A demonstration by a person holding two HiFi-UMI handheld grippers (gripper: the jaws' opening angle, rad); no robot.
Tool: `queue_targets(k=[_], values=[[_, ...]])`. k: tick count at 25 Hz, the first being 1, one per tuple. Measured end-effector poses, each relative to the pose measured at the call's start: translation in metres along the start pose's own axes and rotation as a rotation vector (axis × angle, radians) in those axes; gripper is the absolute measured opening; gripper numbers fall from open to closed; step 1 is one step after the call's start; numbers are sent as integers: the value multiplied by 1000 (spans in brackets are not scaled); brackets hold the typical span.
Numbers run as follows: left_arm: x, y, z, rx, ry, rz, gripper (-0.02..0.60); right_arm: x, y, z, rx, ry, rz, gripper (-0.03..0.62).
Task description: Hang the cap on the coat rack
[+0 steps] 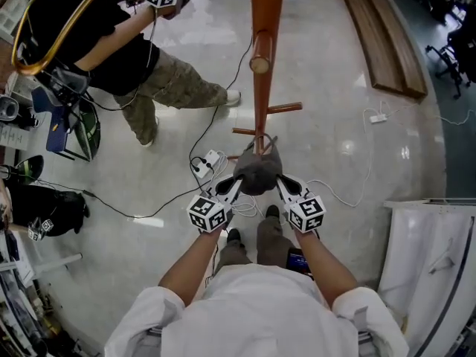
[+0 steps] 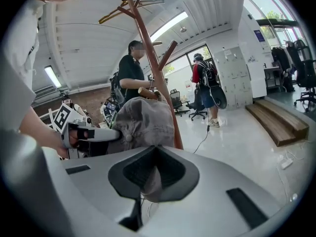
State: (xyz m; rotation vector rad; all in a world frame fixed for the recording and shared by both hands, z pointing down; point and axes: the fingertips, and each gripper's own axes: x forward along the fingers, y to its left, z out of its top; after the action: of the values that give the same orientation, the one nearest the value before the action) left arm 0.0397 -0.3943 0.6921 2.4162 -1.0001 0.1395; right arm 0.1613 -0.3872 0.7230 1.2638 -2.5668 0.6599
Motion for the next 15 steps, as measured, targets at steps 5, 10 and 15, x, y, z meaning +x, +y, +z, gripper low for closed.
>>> queue_targets(k=[5,10,15], values=[[15,15,-4,-2,5,33,21,16,-16,-6,-4,19,4,28],[32,29,-6,-15,11,56,21,32,-31,-9,-10,39,2,28],[42,42,-8,-30,25,78,22,47,-42,-11,-11,65,-11,28]])
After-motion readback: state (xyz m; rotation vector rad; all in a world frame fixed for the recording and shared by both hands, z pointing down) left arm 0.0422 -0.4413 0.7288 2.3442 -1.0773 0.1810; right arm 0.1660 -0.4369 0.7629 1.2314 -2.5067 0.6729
